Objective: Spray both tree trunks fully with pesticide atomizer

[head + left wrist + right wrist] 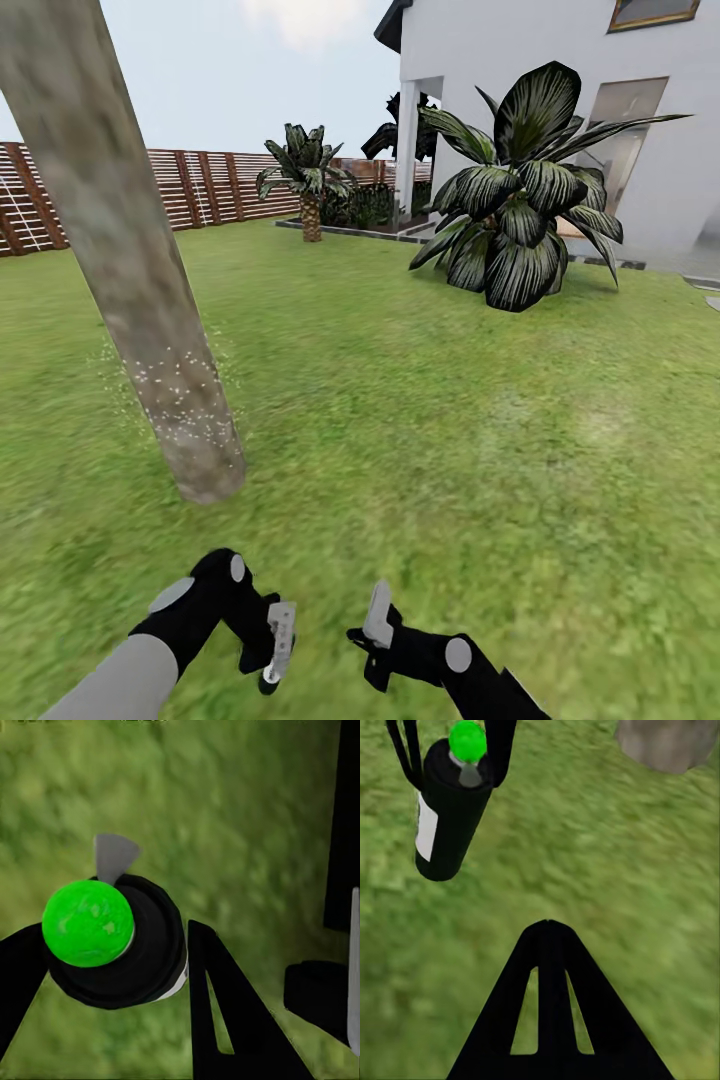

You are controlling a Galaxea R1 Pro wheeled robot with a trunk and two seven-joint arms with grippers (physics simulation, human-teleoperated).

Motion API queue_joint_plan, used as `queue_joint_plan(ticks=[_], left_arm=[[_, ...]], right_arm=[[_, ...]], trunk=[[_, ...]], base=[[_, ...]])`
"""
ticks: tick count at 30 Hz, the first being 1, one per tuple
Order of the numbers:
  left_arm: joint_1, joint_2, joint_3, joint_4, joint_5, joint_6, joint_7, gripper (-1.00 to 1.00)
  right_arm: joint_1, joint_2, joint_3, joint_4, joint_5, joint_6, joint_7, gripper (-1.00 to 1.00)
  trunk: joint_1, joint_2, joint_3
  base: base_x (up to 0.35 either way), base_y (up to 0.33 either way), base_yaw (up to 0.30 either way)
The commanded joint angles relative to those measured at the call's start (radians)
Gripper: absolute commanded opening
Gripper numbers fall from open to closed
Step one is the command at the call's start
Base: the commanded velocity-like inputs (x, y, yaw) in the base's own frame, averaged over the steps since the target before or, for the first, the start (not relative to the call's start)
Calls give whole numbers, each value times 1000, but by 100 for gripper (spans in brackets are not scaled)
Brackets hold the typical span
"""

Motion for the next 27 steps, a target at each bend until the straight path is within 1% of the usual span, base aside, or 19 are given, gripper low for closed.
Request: queue_joint_plan(ticks=[1, 4, 10, 14, 20, 22, 24, 27], left_arm=[[1, -7, -1, 0, -6, 2, 14, -100], [2, -18, -3, 1, -12, 3, 45, -100], [3, -43, -3, -1, -14, 4, 52, -100], [6, -59, -3, -1, -14, 4, 76, -100], [10, -79, -3, 0, -16, 4, 79, -100], [12, -84, -2, 0, -23, 4, 79, -100], [12, -92, -2, 0, -38, 6, 80, -100], [12, -105, -2, 0, -42, 22, 81, -100]], right_arm=[[0, 5, 0, 0, 0, 0, 0, -100], [0, 14, 0, -2, 0, 0, 0, -100], [0, 17, 0, -2, 0, 0, 0, -100], [0, 19, 0, -3, 0, 0, 0, -100], [0, 19, 0, -4, 0, 0, -1, -100], [0, 19, 0, -4, 0, -1, -1, -100], [0, 19, 0, -4, 0, 0, -1, -100], [0, 18, 0, -4, 0, 0, -1, -100]], trunk=[[0, 0, 0], [0, 0, 0], [0, 0, 0], [0, 0, 0], [0, 0, 0], [0, 0, 0], [0, 0, 0], [0, 0, 0]], base=[[0, 0, 0], [0, 0, 0], [0, 0, 0], [0, 0, 0], [0, 0, 0], [0, 0, 0], [0, 0, 0], [0, 0, 0]])
